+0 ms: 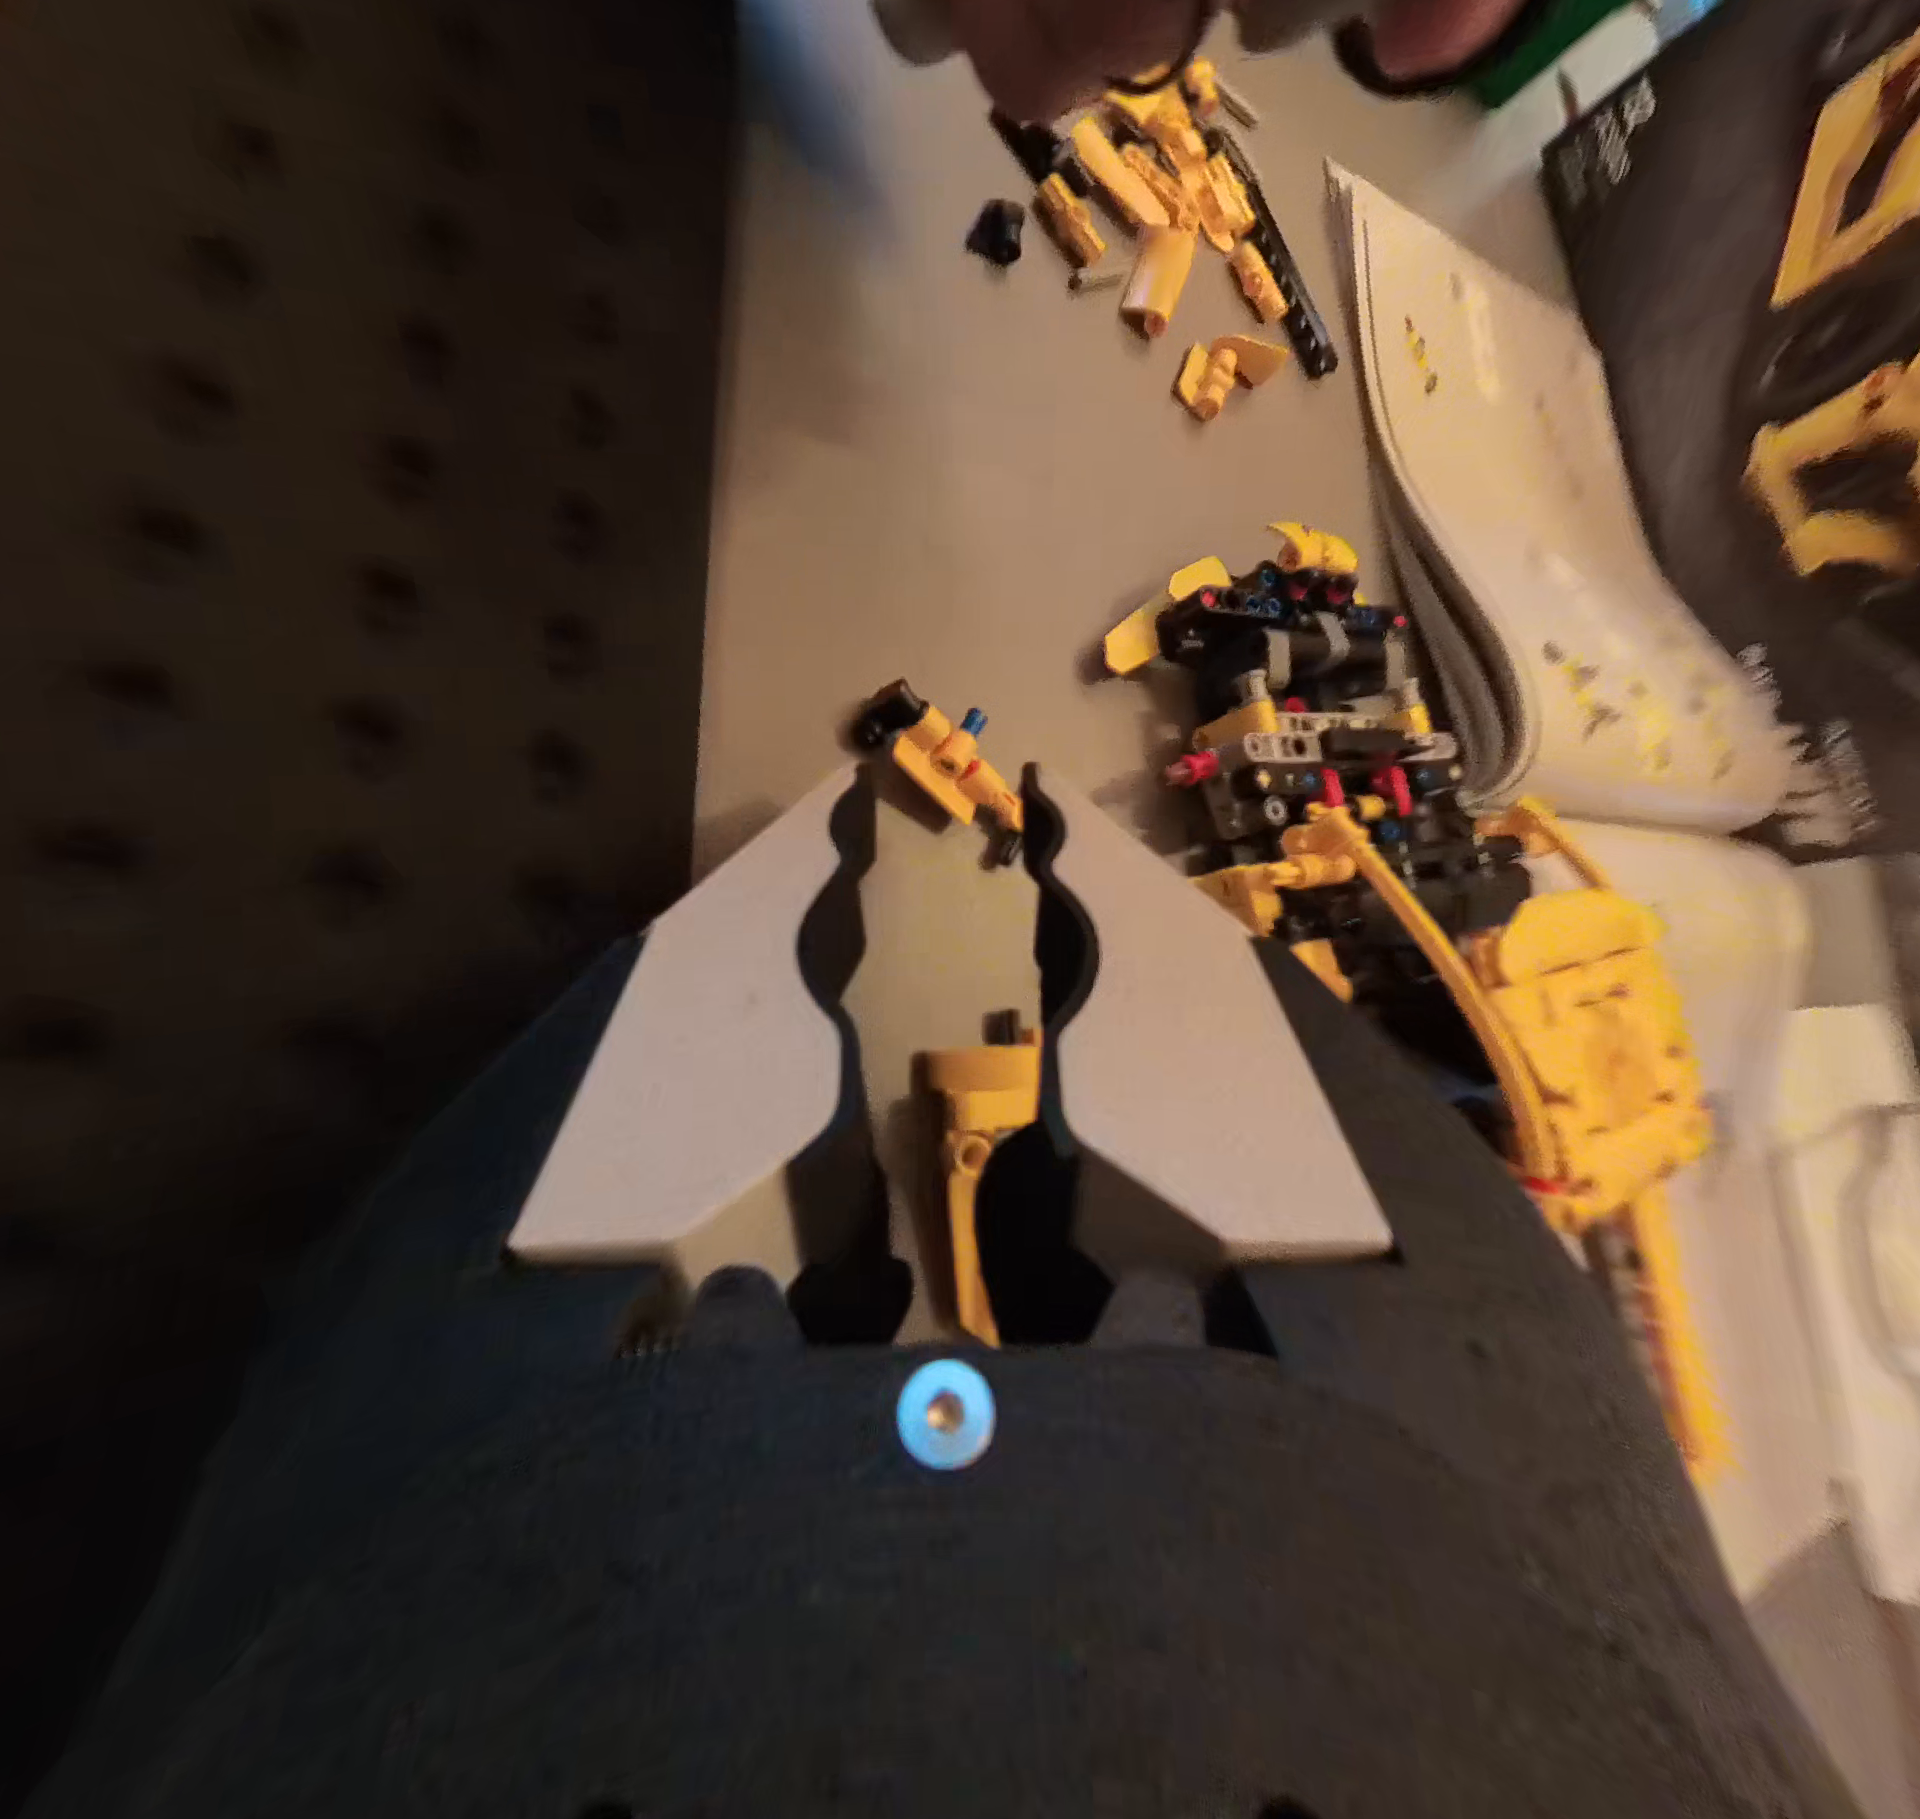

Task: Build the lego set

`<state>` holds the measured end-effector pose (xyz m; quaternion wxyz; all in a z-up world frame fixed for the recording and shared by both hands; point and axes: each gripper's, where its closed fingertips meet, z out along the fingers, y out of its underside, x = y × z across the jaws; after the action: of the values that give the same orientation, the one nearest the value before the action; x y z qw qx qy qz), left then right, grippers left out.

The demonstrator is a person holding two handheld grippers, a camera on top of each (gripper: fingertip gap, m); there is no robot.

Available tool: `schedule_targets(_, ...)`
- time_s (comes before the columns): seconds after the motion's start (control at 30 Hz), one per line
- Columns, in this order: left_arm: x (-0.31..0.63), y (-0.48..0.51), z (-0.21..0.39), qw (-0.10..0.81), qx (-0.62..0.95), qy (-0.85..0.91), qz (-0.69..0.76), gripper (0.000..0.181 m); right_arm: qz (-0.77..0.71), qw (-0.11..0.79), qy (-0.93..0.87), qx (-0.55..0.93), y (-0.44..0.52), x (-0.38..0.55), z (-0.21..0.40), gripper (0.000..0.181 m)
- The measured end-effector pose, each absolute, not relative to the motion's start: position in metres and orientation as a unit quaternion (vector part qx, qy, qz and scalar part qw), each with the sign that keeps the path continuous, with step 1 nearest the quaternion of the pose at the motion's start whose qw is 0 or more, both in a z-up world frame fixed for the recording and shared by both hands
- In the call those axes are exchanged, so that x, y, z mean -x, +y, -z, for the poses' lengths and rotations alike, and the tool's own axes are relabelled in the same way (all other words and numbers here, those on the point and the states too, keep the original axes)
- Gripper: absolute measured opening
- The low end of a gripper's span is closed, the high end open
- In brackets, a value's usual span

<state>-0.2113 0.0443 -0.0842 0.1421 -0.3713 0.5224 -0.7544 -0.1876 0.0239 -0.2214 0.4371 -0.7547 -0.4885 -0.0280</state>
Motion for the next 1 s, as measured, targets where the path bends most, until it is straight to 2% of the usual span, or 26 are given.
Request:
schedule_targets(0.07, 0.209, 0.046, 0.088, 0.141, 0.381, 0.524, 0.749, 0.006, 0.074, 0.437, -0.523, 0.728, 0.023, 0.181, 0.223, 0.014)
schedule_targets(0.2, 0.209, 0.047, 0.090, 0.144, 0.385, 0.526, 0.744, 0.006, 0.088, 0.421, -0.586, 0.686, 0.023, 0.182, 0.231, 0.030)
schedule_targets(0.4, 0.209, 0.053, 0.089, 0.146, 0.390, 0.517, 0.748, 0.006, 0.115, 0.426, -0.631, 0.638, 0.034, 0.190, 0.233, 0.031)
schedule_targets(0.47, 0.209, 0.053, 0.089, 0.144, 0.389, 0.516, 0.749, 0.007, 0.102, 0.422, -0.632, 0.642, 0.036, 0.194, 0.235, 0.027)
schedule_targets(0.53, 0.209, 0.054, 0.089, 0.143, 0.390, 0.516, 0.749, 0.007, 0.092, 0.421, -0.634, 0.642, 0.037, 0.196, 0.239, 0.014)
schedule_targets(0.7, 0.207, 0.062, 0.091, 0.139, 0.405, 0.501, 0.752, 0.006, 0.110, 0.429, -0.621, 0.646, 0.048, 0.195, 0.239, 0.007)
schedule_targets(0.8, 0.200, 0.076, 0.104, 0.114, 0.450, 0.476, 0.747, 0.006, 0.061, 0.469, -0.580, 0.664, 0.048, 0.191, 0.211, 0.006)
schedule_targets(1.0, 0.198, 0.077, 0.100, 0.035, 0.439, 0.405, 0.801, 0.006, -0.213, 0.642, -0.381, 0.630, 0.037, 0.189, 0.094, 0.006)
